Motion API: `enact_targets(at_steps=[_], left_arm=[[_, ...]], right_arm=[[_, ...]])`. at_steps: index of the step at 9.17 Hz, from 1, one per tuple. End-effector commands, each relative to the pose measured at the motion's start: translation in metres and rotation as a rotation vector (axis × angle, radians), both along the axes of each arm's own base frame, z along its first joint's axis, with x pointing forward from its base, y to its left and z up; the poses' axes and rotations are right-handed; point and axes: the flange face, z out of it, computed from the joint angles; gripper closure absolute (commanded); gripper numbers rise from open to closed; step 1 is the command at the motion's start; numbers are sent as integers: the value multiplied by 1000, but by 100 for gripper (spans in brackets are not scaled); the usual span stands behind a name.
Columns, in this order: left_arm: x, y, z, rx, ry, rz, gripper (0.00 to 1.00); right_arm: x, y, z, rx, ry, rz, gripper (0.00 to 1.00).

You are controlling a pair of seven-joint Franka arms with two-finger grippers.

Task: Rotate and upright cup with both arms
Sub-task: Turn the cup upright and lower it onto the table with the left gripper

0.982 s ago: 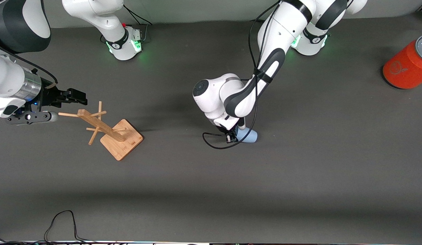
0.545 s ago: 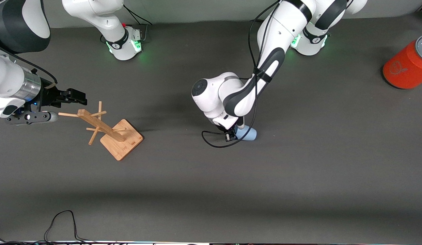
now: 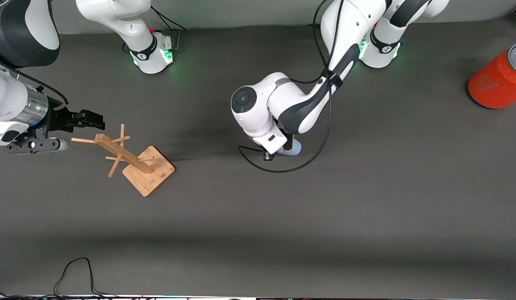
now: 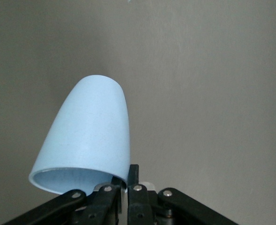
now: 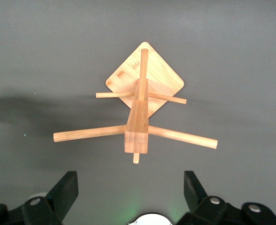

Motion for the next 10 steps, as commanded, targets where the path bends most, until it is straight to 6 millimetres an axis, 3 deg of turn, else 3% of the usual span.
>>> enact_targets(at_steps=[1,3,6,7,10], left_arm=[[-15,-1,6,-123,49,-275,100],[-17,3,6,-240,141,-522,100],[2,45,26,-461,323,-848,100],[-1,51,22,-486,375,-925,100],[18,84,10,-634,458,-1052,100]], right_arm=[[1,-2,0,-15,-7,15,0],[1,-2,0,-15,-7,15,0],[2,-2,-3,-16,-2,14,0],[2,-2,-3,-16,-2,15,0],[3,-2,-5,-18,1,14,0]])
